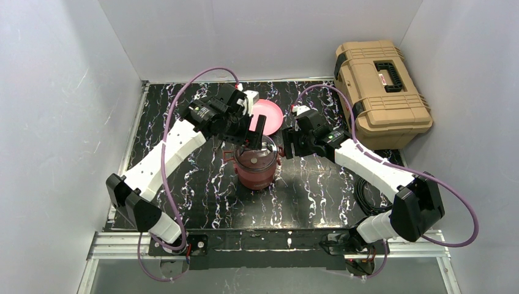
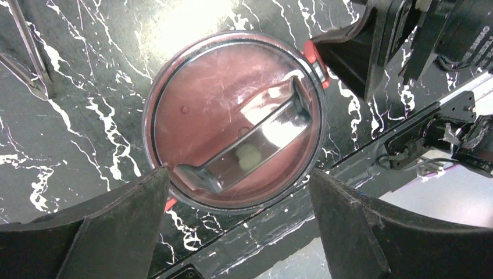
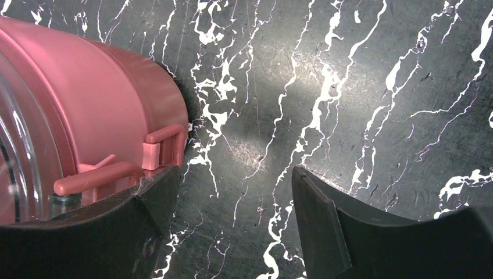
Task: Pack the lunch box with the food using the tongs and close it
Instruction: Adjust the box lid on the packing box.
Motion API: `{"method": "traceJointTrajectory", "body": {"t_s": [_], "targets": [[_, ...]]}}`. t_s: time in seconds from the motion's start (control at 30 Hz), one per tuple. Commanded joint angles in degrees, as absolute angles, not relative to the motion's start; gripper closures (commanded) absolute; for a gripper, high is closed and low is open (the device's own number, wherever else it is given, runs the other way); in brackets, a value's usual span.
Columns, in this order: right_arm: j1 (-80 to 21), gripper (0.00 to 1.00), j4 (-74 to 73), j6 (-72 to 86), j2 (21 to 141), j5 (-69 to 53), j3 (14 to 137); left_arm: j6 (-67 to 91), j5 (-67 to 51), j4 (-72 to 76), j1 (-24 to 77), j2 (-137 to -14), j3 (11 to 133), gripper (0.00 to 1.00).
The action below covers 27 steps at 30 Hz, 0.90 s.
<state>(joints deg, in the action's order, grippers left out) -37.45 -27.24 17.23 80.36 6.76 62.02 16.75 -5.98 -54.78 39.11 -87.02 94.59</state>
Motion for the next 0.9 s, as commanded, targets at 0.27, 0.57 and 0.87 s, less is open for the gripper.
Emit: {"method": "traceJointTrajectory", "body": {"t_s": [0.27,0.57,0.87], "targets": [[-37.09,0.21,-24.81,17.87,79.91,5.76,60.92,16.65,-2.03,-53.98,39.14,-91.93,96.9,0.11],[-37.09,0.21,-24.87,17.91,79.99,5.47,60.63,15.76,-0.93,-54.11,39.12,-91.79,93.8,0.15],[-37.08,0.22,-26.91,15.9,81.49,7.28,62.39,4.11,-3.75,-55.42,39.29,-92.77,93.58,0.2]]}}
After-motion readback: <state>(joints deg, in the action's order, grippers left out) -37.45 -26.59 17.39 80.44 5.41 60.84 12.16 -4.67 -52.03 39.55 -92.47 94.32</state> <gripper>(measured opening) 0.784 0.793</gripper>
